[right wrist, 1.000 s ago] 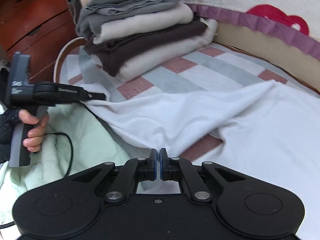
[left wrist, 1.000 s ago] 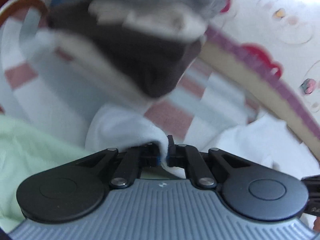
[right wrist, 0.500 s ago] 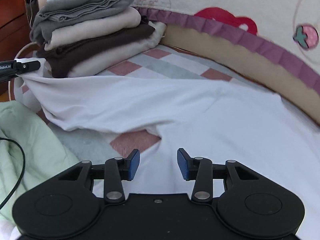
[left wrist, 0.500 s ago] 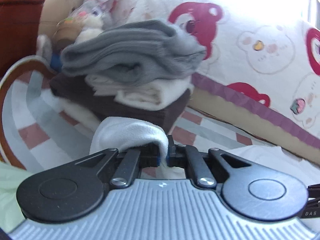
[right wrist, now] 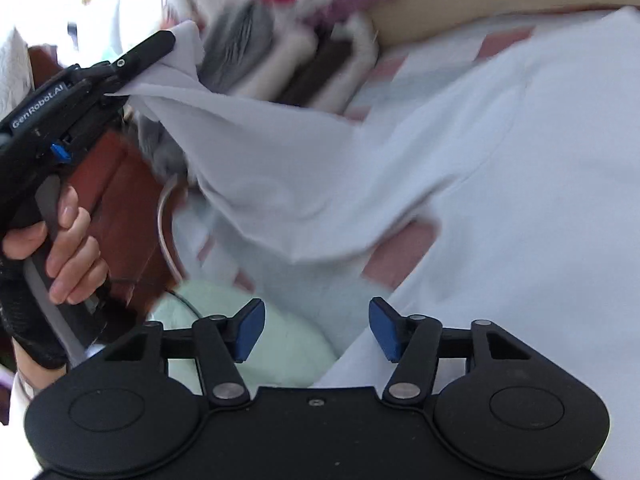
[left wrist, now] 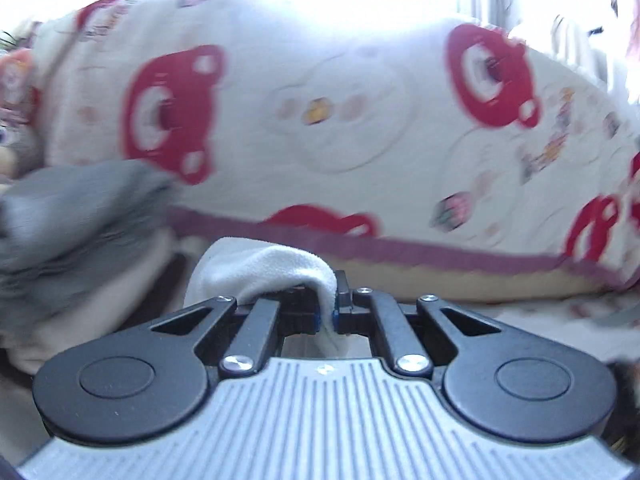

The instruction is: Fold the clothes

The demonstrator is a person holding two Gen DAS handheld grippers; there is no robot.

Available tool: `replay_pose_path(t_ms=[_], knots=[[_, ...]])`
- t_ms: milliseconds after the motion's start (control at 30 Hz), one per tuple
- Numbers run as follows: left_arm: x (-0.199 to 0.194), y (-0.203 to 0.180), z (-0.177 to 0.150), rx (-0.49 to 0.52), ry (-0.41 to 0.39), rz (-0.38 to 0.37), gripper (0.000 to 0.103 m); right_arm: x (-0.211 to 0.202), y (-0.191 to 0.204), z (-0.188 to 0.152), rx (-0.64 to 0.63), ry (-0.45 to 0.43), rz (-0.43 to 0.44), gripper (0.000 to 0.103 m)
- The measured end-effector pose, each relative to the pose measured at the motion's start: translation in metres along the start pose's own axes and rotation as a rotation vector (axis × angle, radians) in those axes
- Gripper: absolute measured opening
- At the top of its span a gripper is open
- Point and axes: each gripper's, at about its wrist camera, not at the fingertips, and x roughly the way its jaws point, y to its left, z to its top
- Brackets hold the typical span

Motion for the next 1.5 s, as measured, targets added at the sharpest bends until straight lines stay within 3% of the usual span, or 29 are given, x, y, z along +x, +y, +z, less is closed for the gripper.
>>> replay_pose_path(t_ms=[100, 167, 200, 233, 300, 333, 367, 500, 600, 700, 800, 933, 1033, 1167, 1267, 1367, 1433, 1467, 1500], knots=[[0.009, -0.041, 0.002, -0.124, -0.022, -0.157, 0.005, -0.043, -0.011, -0.002, -0.050, -0.105, -0.179, 0.063], [0.022, -0.081, -0.004, -0.149, 0.029, -0.211, 0.006, -0.076, -0.032, -0.009, -0.003, -0.163, -0.294, 0.063], [0.030, -0.102, -0.011, -0.160, 0.080, -0.241, 0.012, -0.091, -0.046, -0.014, 0.068, -0.190, -0.351, 0.063], [0.040, -0.121, -0.020, -0.174, 0.152, -0.291, 0.032, -0.107, -0.061, -0.021, 0.169, -0.219, -0.406, 0.064], [0.053, -0.145, -0.041, -0.201, 0.277, -0.371, 0.053, -0.138, -0.093, -0.038, 0.410, -0.266, -0.474, 0.052], [0.050, -0.141, -0.049, -0.195, 0.290, -0.348, 0.053, -0.153, -0.108, -0.049, 0.539, -0.288, -0.440, 0.034], [0.048, -0.137, -0.056, -0.190, 0.303, -0.325, 0.053, -0.164, -0.117, -0.058, 0.629, -0.314, -0.385, 0.036], [0.037, -0.120, -0.086, -0.167, 0.354, -0.232, 0.054, -0.189, -0.122, -0.076, 0.705, -0.384, -0.325, 0.041], [0.031, -0.105, -0.107, -0.152, 0.395, -0.150, 0.054, -0.187, -0.113, -0.075, 0.640, -0.389, -0.349, 0.046], [0.036, -0.064, -0.113, -0.162, 0.474, 0.025, 0.054, -0.179, -0.118, -0.074, 0.667, -0.407, -0.289, 0.048], [0.042, -0.038, -0.118, -0.187, 0.527, 0.043, 0.054, -0.176, -0.111, -0.072, 0.710, -0.449, -0.265, 0.052], [0.041, -0.024, -0.118, -0.216, 0.526, 0.059, 0.054, -0.184, -0.080, -0.056, 0.605, -0.534, -0.192, 0.053], [0.048, -0.026, -0.121, -0.225, 0.540, 0.068, 0.054, -0.181, -0.072, -0.038, 0.509, -0.484, -0.281, 0.055], [0.049, -0.029, -0.126, -0.235, 0.557, 0.092, 0.054, -0.165, -0.092, -0.022, 0.663, -0.381, -0.508, 0.058], [0.041, -0.030, -0.131, -0.226, 0.539, 0.124, 0.054, -0.149, -0.097, 0.001, 0.677, -0.311, -0.568, 0.057], [0.033, -0.026, -0.134, -0.227, 0.524, 0.122, 0.054, -0.131, -0.099, 0.025, 0.629, -0.259, -0.635, 0.064], [0.030, -0.024, -0.133, -0.214, 0.520, 0.126, 0.054, -0.122, -0.110, 0.027, 0.707, -0.221, -0.668, 0.067], [0.029, -0.022, -0.131, -0.203, 0.515, 0.136, 0.054, -0.121, -0.109, 0.028, 0.681, -0.235, -0.672, 0.067], [0.027, -0.021, -0.130, -0.194, 0.510, 0.143, 0.054, -0.116, -0.106, 0.033, 0.622, -0.214, -0.700, 0.060]])
